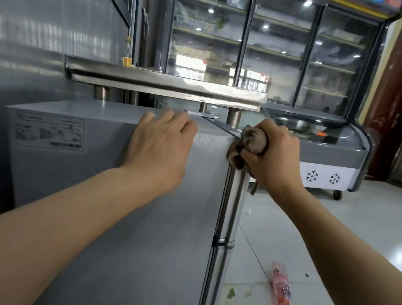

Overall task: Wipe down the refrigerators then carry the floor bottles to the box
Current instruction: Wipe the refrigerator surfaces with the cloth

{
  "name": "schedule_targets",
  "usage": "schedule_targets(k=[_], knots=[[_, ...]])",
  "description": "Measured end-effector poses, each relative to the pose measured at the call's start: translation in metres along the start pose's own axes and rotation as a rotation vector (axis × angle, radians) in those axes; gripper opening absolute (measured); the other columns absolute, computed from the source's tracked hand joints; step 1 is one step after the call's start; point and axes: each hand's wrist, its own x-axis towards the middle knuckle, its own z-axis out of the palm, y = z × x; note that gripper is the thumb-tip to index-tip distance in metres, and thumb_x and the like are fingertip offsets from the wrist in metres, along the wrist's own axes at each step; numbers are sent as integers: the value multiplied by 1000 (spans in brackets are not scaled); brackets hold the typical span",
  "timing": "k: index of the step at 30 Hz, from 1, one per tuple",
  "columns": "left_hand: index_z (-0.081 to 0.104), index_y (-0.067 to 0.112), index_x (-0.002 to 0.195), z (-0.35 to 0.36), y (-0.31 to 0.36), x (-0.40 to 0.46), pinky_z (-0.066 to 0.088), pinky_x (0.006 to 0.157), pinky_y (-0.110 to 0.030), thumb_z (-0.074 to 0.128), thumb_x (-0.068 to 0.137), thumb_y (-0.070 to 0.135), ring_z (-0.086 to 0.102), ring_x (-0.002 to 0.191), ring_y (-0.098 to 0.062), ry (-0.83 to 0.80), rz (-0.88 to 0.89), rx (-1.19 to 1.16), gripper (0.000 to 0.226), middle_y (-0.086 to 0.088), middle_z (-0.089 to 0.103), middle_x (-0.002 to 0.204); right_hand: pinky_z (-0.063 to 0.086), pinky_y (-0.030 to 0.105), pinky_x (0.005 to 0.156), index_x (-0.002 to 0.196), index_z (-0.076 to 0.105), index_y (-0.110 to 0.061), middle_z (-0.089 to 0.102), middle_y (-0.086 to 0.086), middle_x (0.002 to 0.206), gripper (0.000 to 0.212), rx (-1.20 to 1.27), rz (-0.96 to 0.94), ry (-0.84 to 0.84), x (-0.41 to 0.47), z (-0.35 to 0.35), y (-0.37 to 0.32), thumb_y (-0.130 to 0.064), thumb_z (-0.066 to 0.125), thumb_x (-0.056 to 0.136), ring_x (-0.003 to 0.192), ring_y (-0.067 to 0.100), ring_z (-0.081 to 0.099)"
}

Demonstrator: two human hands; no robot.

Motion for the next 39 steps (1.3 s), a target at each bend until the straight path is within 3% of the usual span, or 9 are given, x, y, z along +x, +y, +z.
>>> schedule_targets(k=[3, 7, 10, 16, 19, 24, 31, 37, 39], knots=[[49, 17, 102, -3, 0, 5, 20, 71, -31, 65, 70, 18, 46, 98, -24, -15, -8, -27, 36, -2, 50, 105, 41, 34, 63, 86, 62, -2, 52, 4, 78, 24, -13, -27, -27, 5, -5, -3, -5, 74, 65, 76, 22, 46], [55, 9, 73, -15, -4, 18, 30, 54, -31, 77, 51, 10, 54, 68, -30, -77, -1, -142, 31, -10, 55, 74, 45, 34, 64, 85, 65, -3, 58, 9, 78, 21, -32, 2, -173, 19, -18, -7, -6, 75, 66, 71, 19, 48], [55, 11, 68, -26, -9, 30, 27, 47, -26, 79, 52, 20, 55, 64, -27, -214, -2, -194, 31, -5, 54, 70, 46, 36, 65, 89, 65, -3, 61, 12, 83, 20, -53, 50, -331, 35, -30, -13, -8, 72, 70, 73, 24, 52], [50, 24, 101, -48, -15, 58, 29, 61, -29, 52, 81, 40, 51, 100, -20, -569, -17, -214, 25, 4, 50, 106, 52, 49, 63, 90, 57, -3, 62, 14, 88, 15, -15, 175, -710, 69, -54, -28, -2, 62, 76, 74, 34, 60], [49, 21, 111, -65, -25, 72, 42, 73, -32, 51, 84, 37, 51, 108, -22, -802, -1, -278, 31, 3, 49, 115, 54, 41, 67, 95, 60, -10, 62, 7, 92, 22, -11, 273, -803, 86, -70, -35, -9, 68, 75, 81, 27, 60], [44, 16, 120, -94, -51, 100, 45, 89, -36, 58, 83, 36, 48, 114, -22, -1119, 48, -406, 45, -1, 46, 127, 50, 34, 81, 103, 62, -18, 60, 2, 102, 31, -22, 392, -881, 125, -103, -45, -12, 70, 73, 92, 19, 57], [31, 19, 138, -158, -94, 170, 34, 104, -38, 59, 85, 34, 31, 132, -20, -1035, 43, -488, 62, 1, 33, 144, 37, 9, 67, 106, 55, -21, 51, -1, 108, 33, 49, 481, -904, 186, -148, -86, -2, 61, 80, 92, 13, 52], [28, 22, 141, -191, -126, 216, 32, 105, -38, 58, 87, 34, 30, 133, -19, -982, 82, -502, 63, 3, 34, 143, 36, 8, 67, 107, 58, -18, 53, 0, 106, 34, 9, 460, -891, 239, -163, -104, -1, 62, 78, 91, 13, 51], [26, 23, 142, -193, -134, 232, 30, 107, -37, 58, 87, 34, 28, 135, -18, -984, 75, -496, 64, 4, 32, 146, 42, 16, 73, 108, 58, -16, 54, 2, 107, 32, 0, 441, -896, 257, -162, -103, -2, 62, 79, 93, 16, 53]])
